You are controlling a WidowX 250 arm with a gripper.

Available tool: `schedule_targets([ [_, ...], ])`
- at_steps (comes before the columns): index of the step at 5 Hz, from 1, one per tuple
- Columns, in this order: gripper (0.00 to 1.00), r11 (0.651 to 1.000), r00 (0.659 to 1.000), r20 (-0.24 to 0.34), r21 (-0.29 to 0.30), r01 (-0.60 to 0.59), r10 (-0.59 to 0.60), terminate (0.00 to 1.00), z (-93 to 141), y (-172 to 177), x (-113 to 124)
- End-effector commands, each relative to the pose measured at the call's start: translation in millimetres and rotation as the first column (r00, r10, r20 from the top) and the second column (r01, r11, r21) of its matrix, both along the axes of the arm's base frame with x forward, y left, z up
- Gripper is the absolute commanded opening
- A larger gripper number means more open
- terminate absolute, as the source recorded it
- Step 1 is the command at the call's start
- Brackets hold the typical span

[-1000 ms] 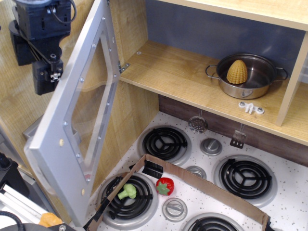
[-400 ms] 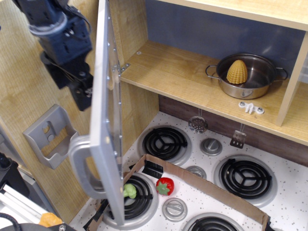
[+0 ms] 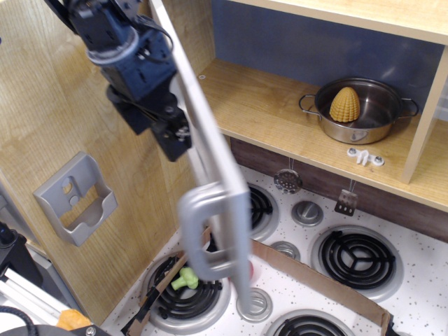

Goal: Close microwave

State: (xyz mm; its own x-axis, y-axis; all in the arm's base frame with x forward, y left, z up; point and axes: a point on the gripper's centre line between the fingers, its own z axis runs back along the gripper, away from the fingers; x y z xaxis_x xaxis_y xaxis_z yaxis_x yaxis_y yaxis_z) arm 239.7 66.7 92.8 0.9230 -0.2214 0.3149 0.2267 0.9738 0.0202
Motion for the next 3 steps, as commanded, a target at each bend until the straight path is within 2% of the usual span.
schedule_targets([
  [1, 1.00, 0.995, 0.985, 0.171, -0.097, -0.022, 0.039, 0.00, -2.1, -38.2, 29.8],
  [2, 1.00, 0.991, 0.975, 0.216, -0.131, -0.018, 0.046, 0.00, -9.0, -55.1, 46.5],
  [3, 1.00, 0.990, 0.969, 0.247, -0.141, 0.013, 0.022, 0.00, -11.5, -65.0, 64.0],
])
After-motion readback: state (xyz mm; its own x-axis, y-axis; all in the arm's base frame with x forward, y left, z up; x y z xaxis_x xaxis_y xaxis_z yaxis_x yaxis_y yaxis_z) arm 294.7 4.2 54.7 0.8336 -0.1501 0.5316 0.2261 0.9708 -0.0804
